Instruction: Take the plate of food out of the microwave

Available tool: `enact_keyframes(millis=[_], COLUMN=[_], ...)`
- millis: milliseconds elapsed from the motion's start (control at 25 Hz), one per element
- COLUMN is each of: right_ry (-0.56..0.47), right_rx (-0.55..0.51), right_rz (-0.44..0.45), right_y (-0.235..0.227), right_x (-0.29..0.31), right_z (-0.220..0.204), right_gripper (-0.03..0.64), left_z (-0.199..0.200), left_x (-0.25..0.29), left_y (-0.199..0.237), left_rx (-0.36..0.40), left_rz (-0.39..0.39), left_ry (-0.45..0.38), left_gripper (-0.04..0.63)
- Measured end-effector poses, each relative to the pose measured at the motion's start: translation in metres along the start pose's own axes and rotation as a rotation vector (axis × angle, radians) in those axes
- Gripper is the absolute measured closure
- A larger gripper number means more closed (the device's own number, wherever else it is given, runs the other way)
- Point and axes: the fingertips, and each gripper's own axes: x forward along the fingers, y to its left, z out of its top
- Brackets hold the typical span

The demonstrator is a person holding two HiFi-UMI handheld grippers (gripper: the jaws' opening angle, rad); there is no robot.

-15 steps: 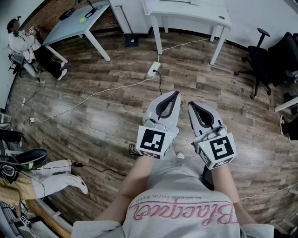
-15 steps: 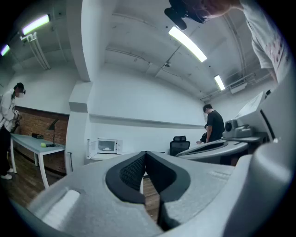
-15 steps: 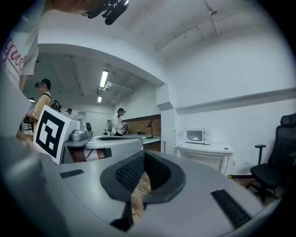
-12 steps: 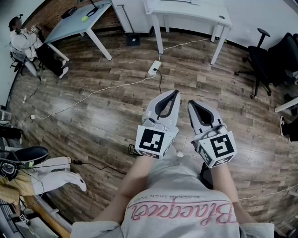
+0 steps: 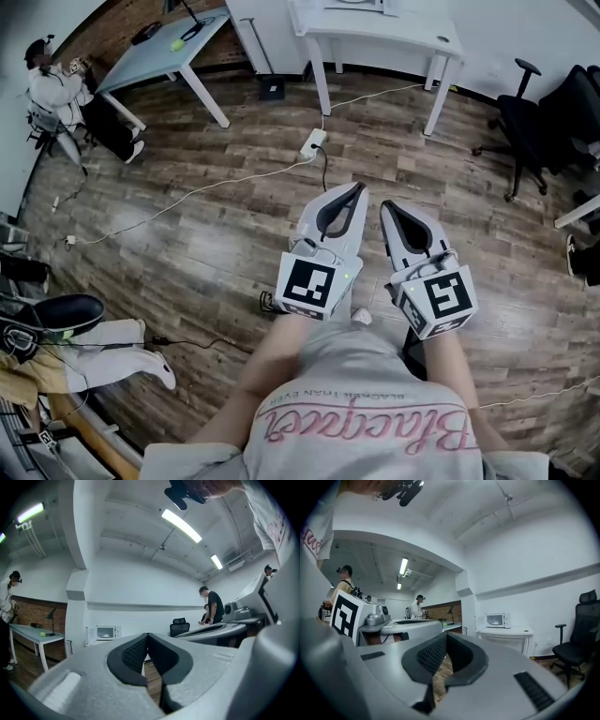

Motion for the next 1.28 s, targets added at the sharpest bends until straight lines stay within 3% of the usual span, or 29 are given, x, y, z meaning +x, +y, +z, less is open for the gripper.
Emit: enact_keyframes(millis=[560,1280], right_ry=[-0.018,0.013], right_rx=[-0.031,-0.053], right_rz=[-0.059,-0.042], right_y=[-0.046,-0.095], right_x=[0.026,0.160], right_z=[0.012,0.017], right_gripper=[0.606,0.606], left_z=[0.005,-0.008], left_x=[0.050,0.143], left_y=[0.028,0.133], left_rx=[-0.028,-0.071], left_rz=[-0.003,-0.029], left_ry=[-0.038,-0.085], left_gripper=[0.589,0.589])
